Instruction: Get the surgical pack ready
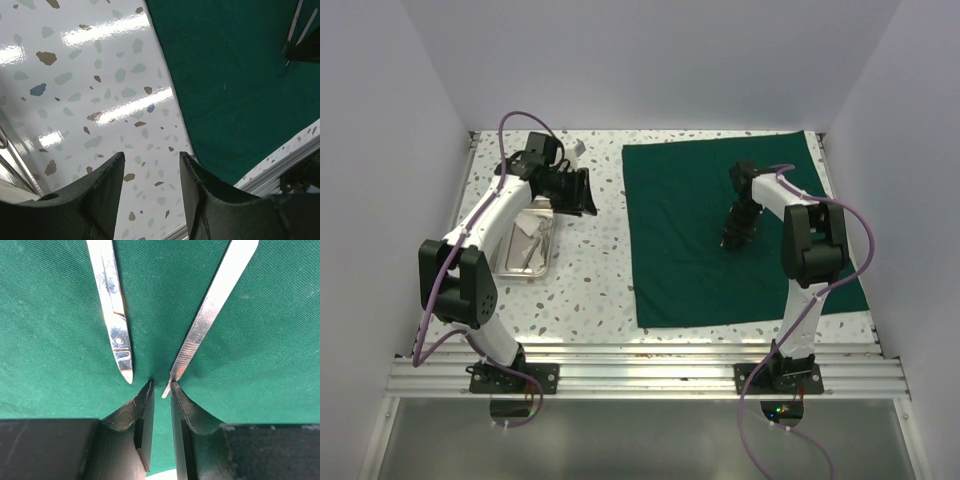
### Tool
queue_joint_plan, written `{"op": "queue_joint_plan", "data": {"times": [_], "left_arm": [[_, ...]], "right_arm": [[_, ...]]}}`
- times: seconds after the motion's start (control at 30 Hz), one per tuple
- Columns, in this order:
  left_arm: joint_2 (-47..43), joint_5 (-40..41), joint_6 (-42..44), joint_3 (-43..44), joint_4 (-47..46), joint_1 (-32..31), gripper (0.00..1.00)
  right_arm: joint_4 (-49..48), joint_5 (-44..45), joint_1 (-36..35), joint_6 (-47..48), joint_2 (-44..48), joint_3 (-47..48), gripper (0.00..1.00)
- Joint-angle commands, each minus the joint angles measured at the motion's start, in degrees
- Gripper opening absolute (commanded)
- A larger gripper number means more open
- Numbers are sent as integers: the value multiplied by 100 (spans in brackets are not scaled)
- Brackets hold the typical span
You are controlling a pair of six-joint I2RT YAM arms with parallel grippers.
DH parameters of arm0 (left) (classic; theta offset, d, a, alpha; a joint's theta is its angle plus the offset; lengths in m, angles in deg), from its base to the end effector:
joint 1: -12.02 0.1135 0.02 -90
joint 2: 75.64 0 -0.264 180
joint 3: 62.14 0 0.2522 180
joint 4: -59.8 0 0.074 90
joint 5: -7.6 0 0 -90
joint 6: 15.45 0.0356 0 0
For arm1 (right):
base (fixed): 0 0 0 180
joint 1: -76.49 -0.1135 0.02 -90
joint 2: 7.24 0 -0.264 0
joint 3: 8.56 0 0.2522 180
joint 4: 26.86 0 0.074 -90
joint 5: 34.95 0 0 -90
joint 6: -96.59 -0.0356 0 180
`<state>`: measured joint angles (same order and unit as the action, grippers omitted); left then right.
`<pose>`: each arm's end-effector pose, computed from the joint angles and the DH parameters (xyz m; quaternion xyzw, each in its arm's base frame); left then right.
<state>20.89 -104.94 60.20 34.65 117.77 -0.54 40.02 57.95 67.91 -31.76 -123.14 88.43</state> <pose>0.3478 -0.0915 0.2866 0.0396 0.9428 -0.2460 0.2215 0.3779 0.0552 0.1600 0.2575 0.9652 -0.0086 0.0438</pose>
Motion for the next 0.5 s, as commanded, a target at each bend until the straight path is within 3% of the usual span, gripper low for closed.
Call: {"op": "queue_joint_plan", "data": {"times": [0.0,0.47], "left_arm": [[32,-145,11,12,-96,-1,52],[50,-180,46,3,-88,-1,52]], "right_arm": [[-21,18,23,12,-30,-95,24],[-135,0,23,-24,296,-534,25]]}}
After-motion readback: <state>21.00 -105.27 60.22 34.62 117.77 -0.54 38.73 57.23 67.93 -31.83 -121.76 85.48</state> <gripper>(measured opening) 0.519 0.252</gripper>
